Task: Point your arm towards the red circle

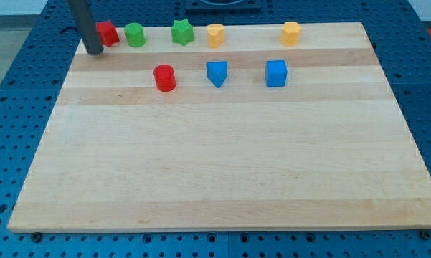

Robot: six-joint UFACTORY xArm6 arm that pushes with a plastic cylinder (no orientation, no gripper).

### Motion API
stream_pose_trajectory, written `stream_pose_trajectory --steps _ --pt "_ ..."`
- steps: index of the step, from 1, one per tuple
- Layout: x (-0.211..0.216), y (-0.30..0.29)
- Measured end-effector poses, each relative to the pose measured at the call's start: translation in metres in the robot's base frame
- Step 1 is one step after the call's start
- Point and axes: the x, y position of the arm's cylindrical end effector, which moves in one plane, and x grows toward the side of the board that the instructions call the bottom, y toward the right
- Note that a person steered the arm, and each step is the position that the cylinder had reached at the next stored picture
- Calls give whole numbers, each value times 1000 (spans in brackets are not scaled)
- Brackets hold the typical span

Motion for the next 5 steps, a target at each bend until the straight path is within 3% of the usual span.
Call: stream_pose_trajectory --steps 1,2,3,5 --pt "77 33" --pt "125 78" --pt "124 115" --pt "112 129"
